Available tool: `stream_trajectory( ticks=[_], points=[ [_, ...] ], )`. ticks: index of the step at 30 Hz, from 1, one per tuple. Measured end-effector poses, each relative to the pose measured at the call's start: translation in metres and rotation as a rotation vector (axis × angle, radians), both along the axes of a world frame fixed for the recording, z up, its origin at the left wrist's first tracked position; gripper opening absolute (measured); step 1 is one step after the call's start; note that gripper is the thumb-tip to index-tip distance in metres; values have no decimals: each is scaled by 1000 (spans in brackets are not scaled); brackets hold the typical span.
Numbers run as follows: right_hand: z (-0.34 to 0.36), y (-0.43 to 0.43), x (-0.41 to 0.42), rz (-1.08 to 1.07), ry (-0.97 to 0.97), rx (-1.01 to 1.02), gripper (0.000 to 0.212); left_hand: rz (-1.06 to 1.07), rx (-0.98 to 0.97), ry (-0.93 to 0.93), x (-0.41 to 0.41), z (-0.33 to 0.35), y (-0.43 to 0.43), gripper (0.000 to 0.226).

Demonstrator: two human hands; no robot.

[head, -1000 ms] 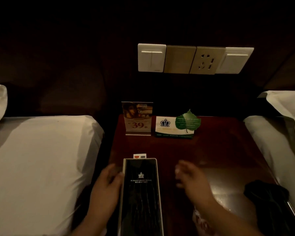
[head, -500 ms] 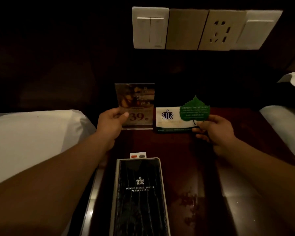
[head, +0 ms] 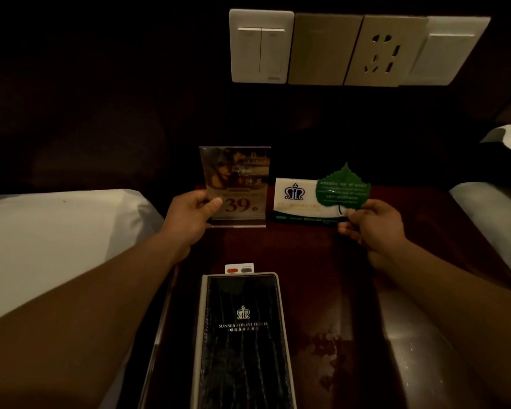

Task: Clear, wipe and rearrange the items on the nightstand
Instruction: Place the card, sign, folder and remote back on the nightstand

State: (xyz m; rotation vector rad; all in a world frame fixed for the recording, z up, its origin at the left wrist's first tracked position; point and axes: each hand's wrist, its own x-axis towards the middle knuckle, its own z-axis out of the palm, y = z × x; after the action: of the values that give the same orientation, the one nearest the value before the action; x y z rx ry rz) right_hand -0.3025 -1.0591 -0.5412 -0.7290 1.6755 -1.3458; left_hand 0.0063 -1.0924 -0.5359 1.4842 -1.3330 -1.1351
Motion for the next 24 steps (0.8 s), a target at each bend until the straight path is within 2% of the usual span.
stream_trajectory(
  ticks=[7, 10, 15, 20, 24],
  points=[
    [-3, 1, -5, 42, 28, -2, 12, -14, 11, -12, 1, -2, -3, 15],
    [-3, 1, -4, 28, 49, -7, 18, -9, 6, -13, 0, -6, -4, 16],
    [-1, 5, -3, 18, -12, -41, 16, -4, 4, -6, 3, -7, -4, 24],
    [-3, 12, -6, -36, -49, -110, 51, 8, 37, 153, 17, -4, 2, 44],
    [1, 19, -5, -101, -135, -110, 53, 182, 100, 323, 11, 1, 23, 56]
  ],
)
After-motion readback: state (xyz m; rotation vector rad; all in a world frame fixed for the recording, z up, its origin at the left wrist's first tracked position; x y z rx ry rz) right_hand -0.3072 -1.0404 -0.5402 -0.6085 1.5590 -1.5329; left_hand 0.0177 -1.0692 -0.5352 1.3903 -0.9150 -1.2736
